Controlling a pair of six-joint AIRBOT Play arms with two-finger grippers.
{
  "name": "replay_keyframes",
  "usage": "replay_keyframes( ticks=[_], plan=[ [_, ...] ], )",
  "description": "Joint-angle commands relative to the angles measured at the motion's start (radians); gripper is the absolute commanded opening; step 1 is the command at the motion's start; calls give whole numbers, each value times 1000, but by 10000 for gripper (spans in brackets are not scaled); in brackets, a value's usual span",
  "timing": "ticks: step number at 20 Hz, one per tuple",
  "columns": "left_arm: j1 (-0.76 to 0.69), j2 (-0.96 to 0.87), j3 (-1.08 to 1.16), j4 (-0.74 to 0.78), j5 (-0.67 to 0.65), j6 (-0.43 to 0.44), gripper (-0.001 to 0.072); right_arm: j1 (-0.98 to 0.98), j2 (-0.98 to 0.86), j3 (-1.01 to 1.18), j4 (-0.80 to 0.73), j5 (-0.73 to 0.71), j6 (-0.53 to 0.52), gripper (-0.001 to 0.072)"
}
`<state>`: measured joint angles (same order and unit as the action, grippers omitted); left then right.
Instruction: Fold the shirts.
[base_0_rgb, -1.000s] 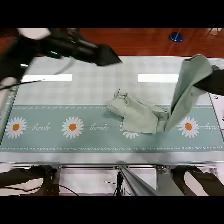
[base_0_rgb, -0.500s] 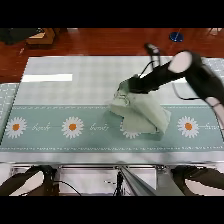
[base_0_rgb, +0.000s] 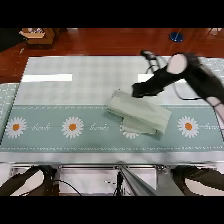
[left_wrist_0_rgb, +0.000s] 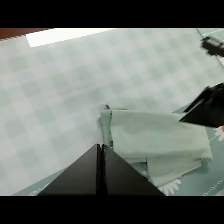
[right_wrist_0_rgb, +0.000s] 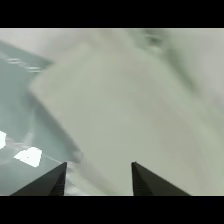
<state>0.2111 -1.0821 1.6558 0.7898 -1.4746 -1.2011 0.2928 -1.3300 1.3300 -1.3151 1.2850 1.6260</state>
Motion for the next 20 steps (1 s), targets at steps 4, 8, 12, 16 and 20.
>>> replay_keyframes(
  ticks=[4, 8, 12, 16, 20],
  plan=[
    [2, -5, -11, 180, -4, -1, 210, -539, 248, -121, -165, 240, -122, 500],
    [2, -5, -91, 191, -4, -1, 352, -799, 345, -439, 33, 197, -239, 610],
    [2, -5, -181, 191, -11, -1, 403, -846, 359, -710, 283, 22, -289, 610],
    [2, -5, -205, 190, -14, -1, 403, -846, 359, -880, 467, -189, -311, 610],
    [2, -5, -205, 190, -14, -1, 403, -846, 358, -964, 573, -285, -345, 610]
  ],
)
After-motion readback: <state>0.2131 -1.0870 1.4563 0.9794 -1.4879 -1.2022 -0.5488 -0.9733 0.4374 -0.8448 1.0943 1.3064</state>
